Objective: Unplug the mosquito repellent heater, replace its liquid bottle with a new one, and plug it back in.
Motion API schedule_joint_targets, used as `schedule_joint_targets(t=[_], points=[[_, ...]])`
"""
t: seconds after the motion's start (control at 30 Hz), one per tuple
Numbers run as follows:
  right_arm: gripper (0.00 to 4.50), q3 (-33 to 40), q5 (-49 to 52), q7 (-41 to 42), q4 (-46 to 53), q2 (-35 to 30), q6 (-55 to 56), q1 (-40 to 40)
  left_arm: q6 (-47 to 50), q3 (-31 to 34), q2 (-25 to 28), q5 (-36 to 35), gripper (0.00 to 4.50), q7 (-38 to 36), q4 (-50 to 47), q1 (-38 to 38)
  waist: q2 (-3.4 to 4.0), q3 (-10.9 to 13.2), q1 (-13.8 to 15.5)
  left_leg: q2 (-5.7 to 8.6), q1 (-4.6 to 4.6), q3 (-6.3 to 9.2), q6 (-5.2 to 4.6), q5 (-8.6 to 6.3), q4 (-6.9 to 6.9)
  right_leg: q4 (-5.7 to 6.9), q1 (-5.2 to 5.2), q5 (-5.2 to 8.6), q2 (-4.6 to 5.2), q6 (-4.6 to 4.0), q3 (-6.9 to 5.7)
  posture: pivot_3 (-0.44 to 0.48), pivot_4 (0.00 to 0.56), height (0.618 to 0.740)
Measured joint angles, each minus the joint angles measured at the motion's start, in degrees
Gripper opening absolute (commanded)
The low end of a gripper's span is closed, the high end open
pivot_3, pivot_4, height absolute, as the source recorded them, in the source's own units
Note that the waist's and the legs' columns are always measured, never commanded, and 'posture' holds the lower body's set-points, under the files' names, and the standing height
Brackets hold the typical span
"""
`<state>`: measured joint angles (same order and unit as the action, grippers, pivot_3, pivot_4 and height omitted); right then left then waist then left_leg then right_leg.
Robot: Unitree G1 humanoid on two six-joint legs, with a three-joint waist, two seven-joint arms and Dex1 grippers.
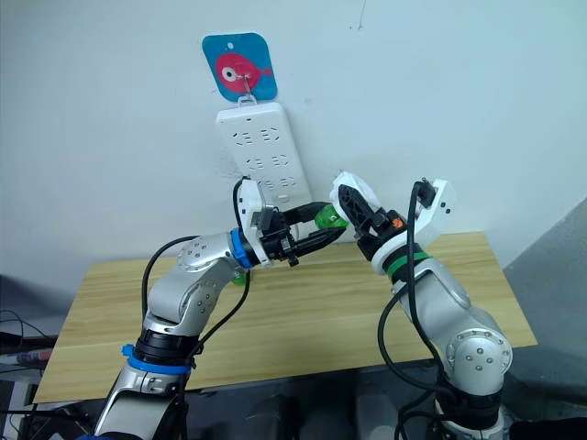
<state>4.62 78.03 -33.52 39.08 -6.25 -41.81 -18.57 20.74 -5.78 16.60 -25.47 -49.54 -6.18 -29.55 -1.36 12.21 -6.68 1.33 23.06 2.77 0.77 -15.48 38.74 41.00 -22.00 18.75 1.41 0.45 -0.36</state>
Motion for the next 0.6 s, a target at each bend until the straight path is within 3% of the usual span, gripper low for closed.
schedule_joint_targets(t=[0.13,0.3,0.53,0.6], points=[[2.92,-0.6,0.5,-0.2,0.0,-0.9,0.9,0.1,-0.1,-0.1,0.0,0.1,2.23,-0.1,0.0,0.0,0.00,0.0,0.0,0.00,0.00,0.00,0.00,0.00,0.00,0.00,0.00,0.00,0.00,0.00,0.00,-0.201,0.157,0.740],[4.49,-1.4,1.9,0.5,0.0,-1.7,2.7,0.7,-1.0,0.3,0.2,0.5,2.23,0.3,1.7,0.0,0.00,0.0,0.0,-0.02,-0.01,0.00,0.00,0.00,0.00,0.00,0.00,0.00,-0.03,0.00,0.00,-0.200,0.158,0.740],[4.50,-1.2,5.0,1.6,0.3,-6.1,4.1,1.4,-2.3,0.9,2.3,0.9,2.23,-0.5,3.1,0.0,0.00,0.0,0.1,-0.02,0.01,0.00,-0.01,0.00,0.00,-0.04,0.00,0.00,-0.03,0.00,0.02,-0.200,0.161,0.740],[4.50,-0.4,8.5,3.4,0.8,-11.3,3.6,2.9,-3.4,0.5,3.9,1.4,2.23,-2.6,4.0,0.0,0.00,0.0,0.1,-0.02,0.03,0.00,-0.01,0.00,0.00,-0.07,0.01,0.00,-0.03,0.00,0.01,-0.202,0.164,0.740]])
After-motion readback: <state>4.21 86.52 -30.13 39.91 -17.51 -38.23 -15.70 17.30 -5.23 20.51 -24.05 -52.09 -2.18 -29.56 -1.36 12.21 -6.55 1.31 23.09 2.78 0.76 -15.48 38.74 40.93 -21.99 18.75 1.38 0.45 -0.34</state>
